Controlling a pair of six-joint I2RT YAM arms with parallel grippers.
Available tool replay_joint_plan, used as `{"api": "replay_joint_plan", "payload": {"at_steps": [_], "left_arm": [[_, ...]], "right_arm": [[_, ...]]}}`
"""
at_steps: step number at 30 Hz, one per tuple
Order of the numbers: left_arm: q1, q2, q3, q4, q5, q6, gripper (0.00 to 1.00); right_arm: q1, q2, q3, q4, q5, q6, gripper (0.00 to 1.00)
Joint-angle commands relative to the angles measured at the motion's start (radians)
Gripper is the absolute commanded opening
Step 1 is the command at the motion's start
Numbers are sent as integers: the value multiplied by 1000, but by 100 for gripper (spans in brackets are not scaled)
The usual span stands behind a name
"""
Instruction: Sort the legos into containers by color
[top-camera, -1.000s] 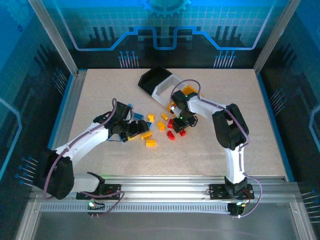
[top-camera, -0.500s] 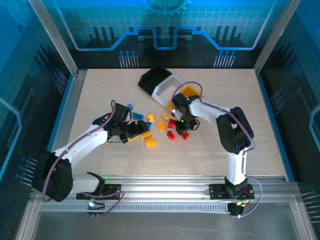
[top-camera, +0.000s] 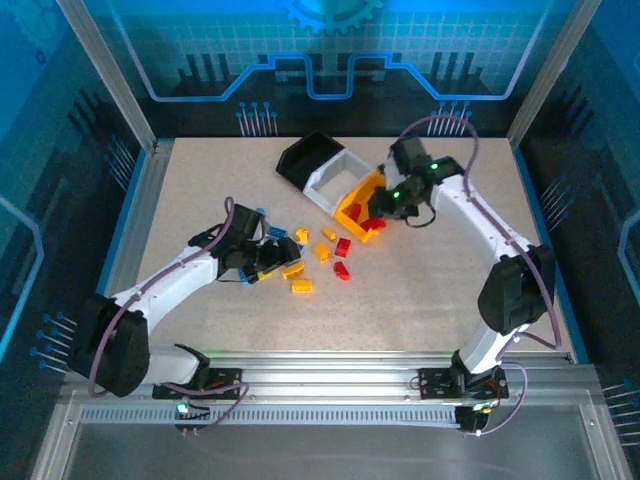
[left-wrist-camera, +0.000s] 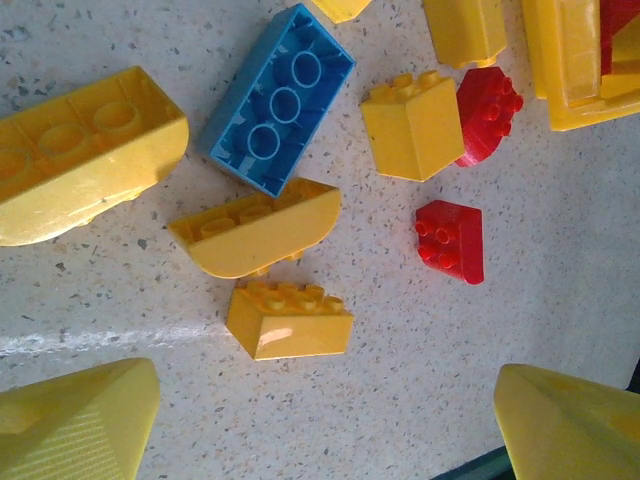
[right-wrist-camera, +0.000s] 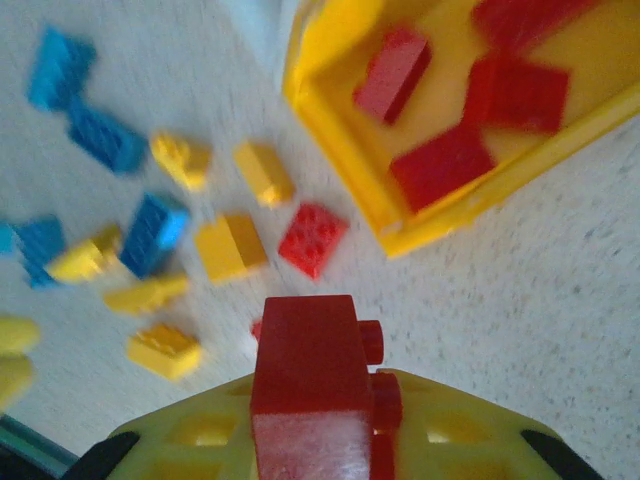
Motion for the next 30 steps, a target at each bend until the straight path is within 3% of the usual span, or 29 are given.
{"api": "replay_joint_plan", "payload": {"at_steps": [1, 12, 26, 30], "left_arm": [[8, -68, -30, 17, 11, -8, 89], [70, -261, -200, -22, -4, -35, 97], [103, -123, -91, -33, 43, 19, 99], [106, -136, -80, -59, 33, 38, 99]], "right_arm": [[-80, -3, 39, 11, -110, 228, 28], [-127, 112, -19, 269, -167, 594, 30], [-119, 334, 74, 291, -131, 597, 34], [-101, 364, 107, 270, -112, 579, 39]]}}
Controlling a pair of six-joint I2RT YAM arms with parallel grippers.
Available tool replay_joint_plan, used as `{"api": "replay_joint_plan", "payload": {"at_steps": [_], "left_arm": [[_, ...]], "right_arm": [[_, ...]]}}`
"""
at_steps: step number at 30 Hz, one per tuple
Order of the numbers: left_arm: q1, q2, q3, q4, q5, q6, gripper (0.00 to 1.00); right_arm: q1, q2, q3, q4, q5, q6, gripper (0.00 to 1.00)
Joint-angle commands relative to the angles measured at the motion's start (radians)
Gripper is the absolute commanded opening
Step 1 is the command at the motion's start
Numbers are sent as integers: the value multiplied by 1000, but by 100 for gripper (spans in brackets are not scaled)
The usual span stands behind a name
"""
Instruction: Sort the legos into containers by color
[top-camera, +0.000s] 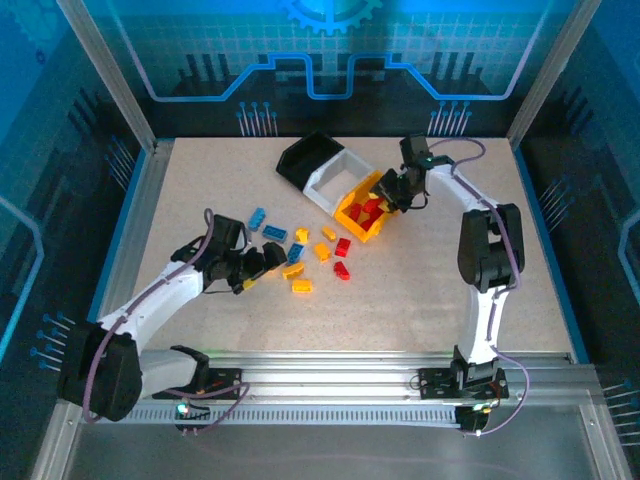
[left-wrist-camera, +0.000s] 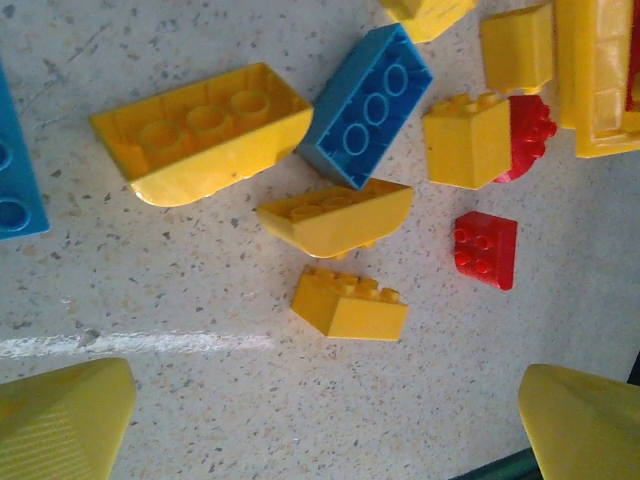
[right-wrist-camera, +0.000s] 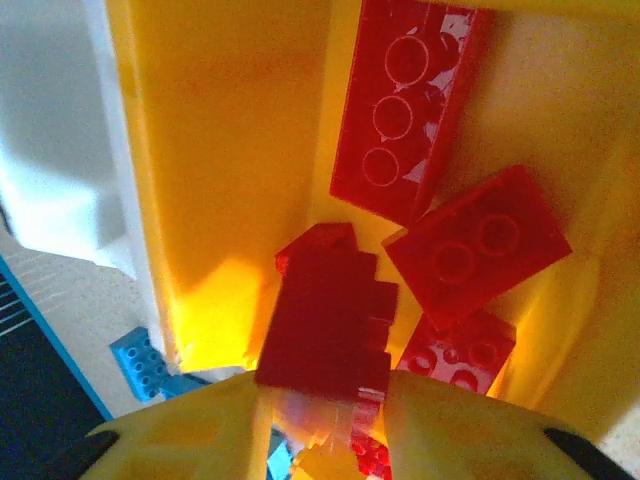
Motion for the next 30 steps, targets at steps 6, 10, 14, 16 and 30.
{"api": "replay_joint_plan", "payload": {"at_steps": [6, 10, 14, 16, 30], "left_arm": [[42, -54, 0, -65, 26, 55, 99], [71, -89, -18, -73, 36, 60, 99], [87, -113, -35, -78, 43, 60, 99], [93, -123, -43, -78, 47, 58, 99], [99, -130, -55, -45, 57, 28, 99]], "right_arm": [[34, 18, 56, -28, 41, -4, 48], [43, 14, 65, -39, 58, -5, 51], [49, 13, 69, -59, 65, -7, 53], [49, 13, 70, -76, 71, -12, 54], [-41, -97, -77, -252, 114, -163, 60]]}}
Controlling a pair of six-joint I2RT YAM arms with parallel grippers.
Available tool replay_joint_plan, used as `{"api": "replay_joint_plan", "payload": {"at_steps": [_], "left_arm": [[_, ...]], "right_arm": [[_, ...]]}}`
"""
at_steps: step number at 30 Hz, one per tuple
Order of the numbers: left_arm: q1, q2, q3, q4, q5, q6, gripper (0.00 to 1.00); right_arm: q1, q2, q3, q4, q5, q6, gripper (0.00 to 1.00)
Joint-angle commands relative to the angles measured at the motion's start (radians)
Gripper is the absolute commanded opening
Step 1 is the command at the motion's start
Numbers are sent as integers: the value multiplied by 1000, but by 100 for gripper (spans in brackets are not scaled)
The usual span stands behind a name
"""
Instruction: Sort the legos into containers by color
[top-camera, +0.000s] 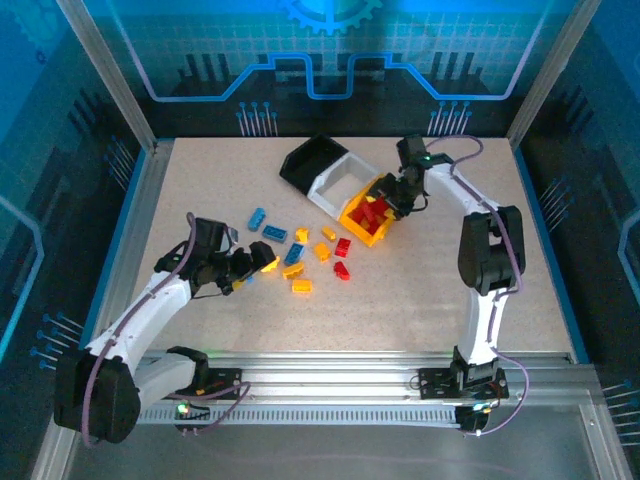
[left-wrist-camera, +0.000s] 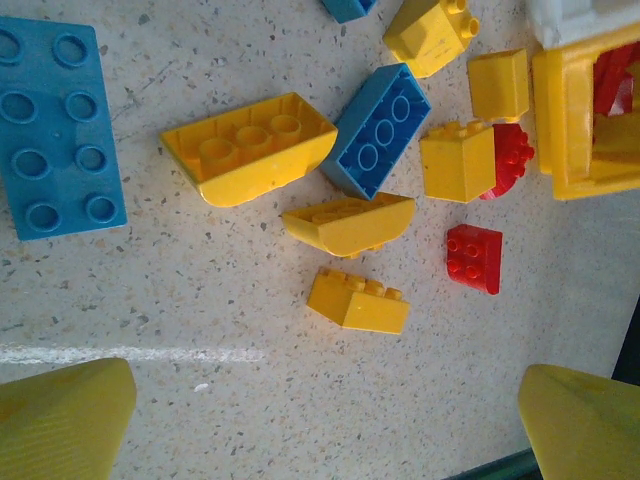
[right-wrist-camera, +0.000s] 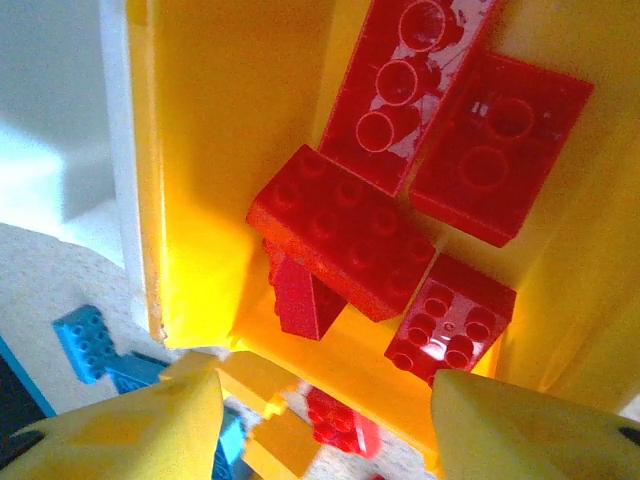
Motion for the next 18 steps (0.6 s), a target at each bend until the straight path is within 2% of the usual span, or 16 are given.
{"api": "replay_joint_plan", "payload": {"at_steps": [1, 7, 12, 14, 18], "left_arm": [[10, -8, -18, 12, 35, -6, 99], [10, 32, -3, 40, 54, -6, 99], [10, 76, 40, 34, 70, 15, 99], [10, 82, 55, 28, 73, 22, 99], [11, 79, 74, 6, 69, 34, 99]], "right_arm": [[-58, -58, -74, -136, 52, -76, 60], [-125, -174, -176, -173, 89, -155, 62], [-132, -248, -179, -218, 131, -221, 62], [-105, -293, -175, -205, 132, -246, 63], [59, -345, -135, -168, 134, -331, 64]]}}
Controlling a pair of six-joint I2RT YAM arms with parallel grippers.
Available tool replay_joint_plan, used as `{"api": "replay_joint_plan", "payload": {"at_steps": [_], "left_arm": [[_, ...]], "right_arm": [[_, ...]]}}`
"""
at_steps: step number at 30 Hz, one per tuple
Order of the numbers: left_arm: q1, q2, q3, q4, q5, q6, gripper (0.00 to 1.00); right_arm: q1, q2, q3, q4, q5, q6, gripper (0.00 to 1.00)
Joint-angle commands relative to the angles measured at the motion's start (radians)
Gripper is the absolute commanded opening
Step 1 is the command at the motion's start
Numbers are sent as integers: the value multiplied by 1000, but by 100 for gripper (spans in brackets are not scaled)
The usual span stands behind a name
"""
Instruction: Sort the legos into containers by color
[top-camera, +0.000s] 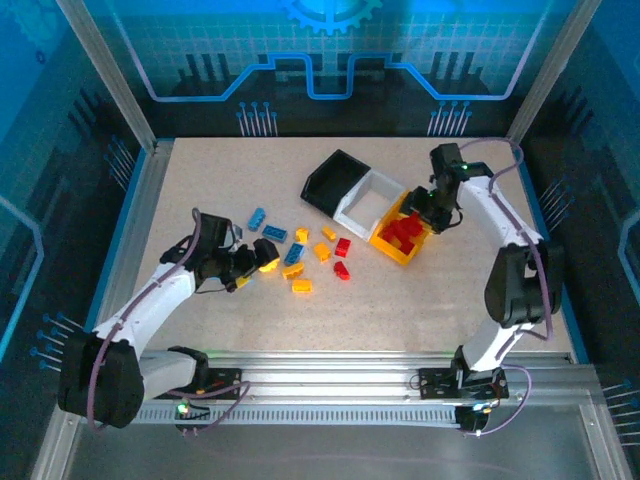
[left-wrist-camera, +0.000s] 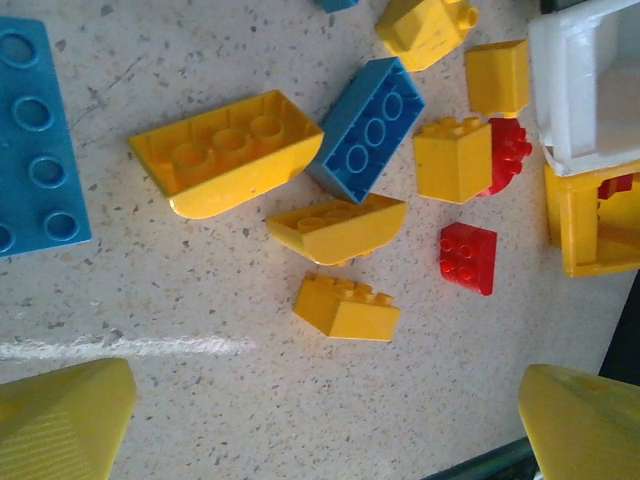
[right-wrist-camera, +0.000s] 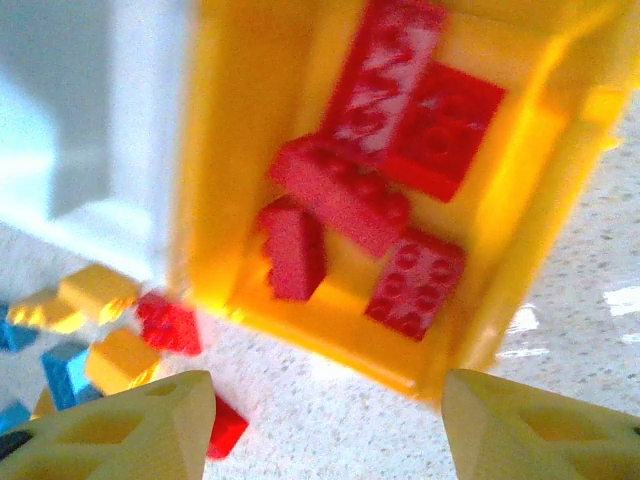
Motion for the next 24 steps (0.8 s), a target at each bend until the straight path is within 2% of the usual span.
{"api": "replay_joint_plan", "payload": {"at_steps": [1, 3, 7, 13, 20, 24], "left_arm": [[10, -3, 44, -31, 26, 33, 99], [11, -14, 48, -55, 5, 36, 99], [32, -81, 51, -153, -110, 25, 99], [94, -203, 24, -216, -137, -2, 99], [114, -303, 5, -258, -174, -27, 99], [116, -327, -10, -262, -173, -47, 99]], "right_arm": [[154, -29, 54, -2, -26, -109, 64], [234, 14, 85, -16, -51, -127, 64], [415, 96, 126, -11, -62, -151, 64], [591, 220, 183, -13, -96, -209, 67], [668, 351, 273, -107, -44, -159, 78], [678, 383, 252, -98, -7, 16, 80]]}}
